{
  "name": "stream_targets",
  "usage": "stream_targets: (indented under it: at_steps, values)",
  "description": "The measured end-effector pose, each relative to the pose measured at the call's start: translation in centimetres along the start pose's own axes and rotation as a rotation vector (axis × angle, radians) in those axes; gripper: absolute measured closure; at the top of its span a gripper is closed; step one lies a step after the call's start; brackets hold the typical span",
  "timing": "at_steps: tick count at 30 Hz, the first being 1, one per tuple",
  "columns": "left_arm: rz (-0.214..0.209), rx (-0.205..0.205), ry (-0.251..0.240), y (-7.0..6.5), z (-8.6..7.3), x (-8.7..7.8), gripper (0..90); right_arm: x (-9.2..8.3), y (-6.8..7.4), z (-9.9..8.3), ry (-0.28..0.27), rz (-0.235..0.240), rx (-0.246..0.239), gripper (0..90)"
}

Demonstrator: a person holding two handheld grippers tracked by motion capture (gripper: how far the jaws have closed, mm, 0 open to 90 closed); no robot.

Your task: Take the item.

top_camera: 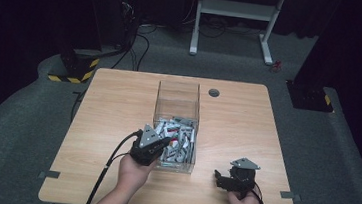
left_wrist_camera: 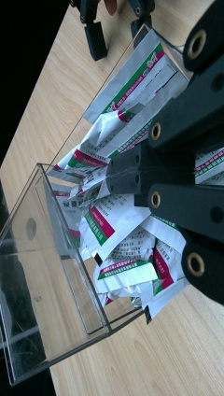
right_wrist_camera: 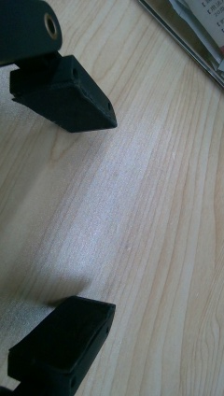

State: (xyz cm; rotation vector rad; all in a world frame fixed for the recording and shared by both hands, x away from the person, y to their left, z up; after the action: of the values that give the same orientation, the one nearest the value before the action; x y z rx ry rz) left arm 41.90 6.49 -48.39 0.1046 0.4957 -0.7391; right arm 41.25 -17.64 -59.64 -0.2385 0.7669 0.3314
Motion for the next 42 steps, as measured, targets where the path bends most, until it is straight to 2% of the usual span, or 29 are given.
stream_targets:
  at_steps: [16,23,38,42]
  values:
    - [0.010,-0.019,-0.045,0.9,0.4,-1.5,90.0,0.0,0.0,0.0,0.000,0.000,0.000,10.4]
    - [0.002,-0.038,-0.067,1.2,0.4,-2.1,90.0,0.0,0.0,0.0,0.000,0.000,0.000,10.4]
    - [-0.009,-0.081,-0.143,1.6,1.2,-3.5,90.0,0.0,0.0,0.0,-0.001,-0.001,-0.001,10.5]
    - [-0.008,-0.082,-0.160,1.8,1.6,-3.8,90.0,0.0,0.0,0.0,-0.001,-0.001,-0.001,10.5]
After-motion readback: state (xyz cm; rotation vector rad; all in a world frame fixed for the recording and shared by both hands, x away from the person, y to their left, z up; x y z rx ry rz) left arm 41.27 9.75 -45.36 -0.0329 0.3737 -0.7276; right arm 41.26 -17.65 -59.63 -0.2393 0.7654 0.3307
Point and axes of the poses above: each handheld gripper's, and its own axes: x roughly forward along the jaws, z roughly out of its top, y roughly to its left, the point moved 10 cm from there along x, roughly forward along the jaws, and after that the axes turned 6 degrees about -z, right-handed, at the moved point
